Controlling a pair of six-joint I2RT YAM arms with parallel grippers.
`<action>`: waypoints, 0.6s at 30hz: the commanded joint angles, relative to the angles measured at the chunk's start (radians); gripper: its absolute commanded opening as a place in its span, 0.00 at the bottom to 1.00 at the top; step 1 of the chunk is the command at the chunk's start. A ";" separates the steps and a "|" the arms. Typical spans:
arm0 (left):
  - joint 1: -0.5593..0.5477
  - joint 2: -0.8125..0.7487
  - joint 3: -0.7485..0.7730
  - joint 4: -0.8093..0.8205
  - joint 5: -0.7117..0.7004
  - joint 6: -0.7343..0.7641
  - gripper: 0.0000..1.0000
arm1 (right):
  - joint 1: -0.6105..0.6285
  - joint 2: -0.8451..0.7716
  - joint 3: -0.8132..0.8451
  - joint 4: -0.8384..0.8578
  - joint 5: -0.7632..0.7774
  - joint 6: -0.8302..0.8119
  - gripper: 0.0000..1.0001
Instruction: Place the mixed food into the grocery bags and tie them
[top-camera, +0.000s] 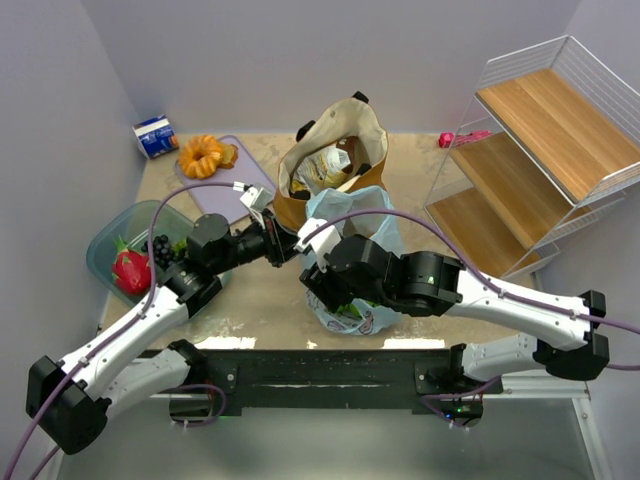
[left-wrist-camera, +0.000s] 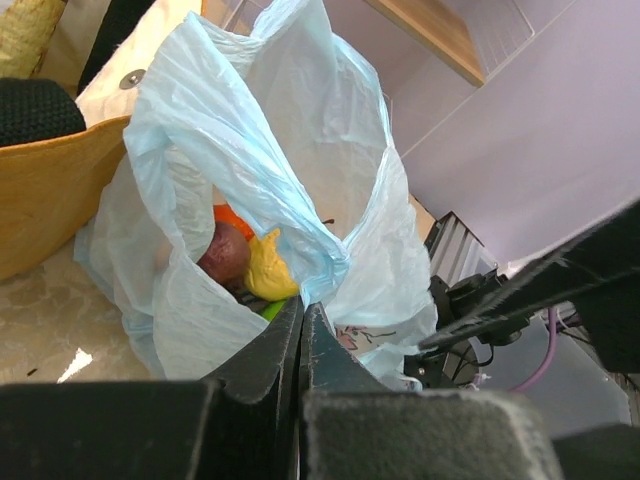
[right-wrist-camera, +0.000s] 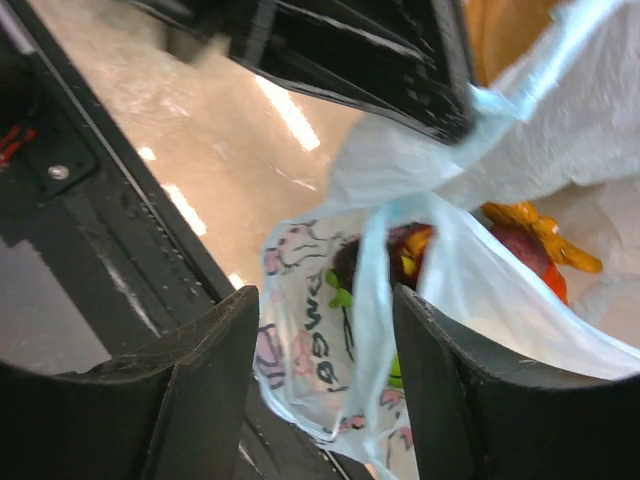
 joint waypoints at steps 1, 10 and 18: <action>0.010 0.005 0.043 0.011 -0.016 0.030 0.00 | 0.061 0.017 0.082 -0.012 0.067 0.009 0.65; 0.020 -0.005 0.052 -0.006 -0.018 0.035 0.00 | 0.098 0.045 0.006 -0.053 0.185 0.061 0.68; 0.021 -0.011 0.051 -0.010 -0.012 0.026 0.00 | 0.037 0.051 -0.040 -0.020 0.174 0.038 0.70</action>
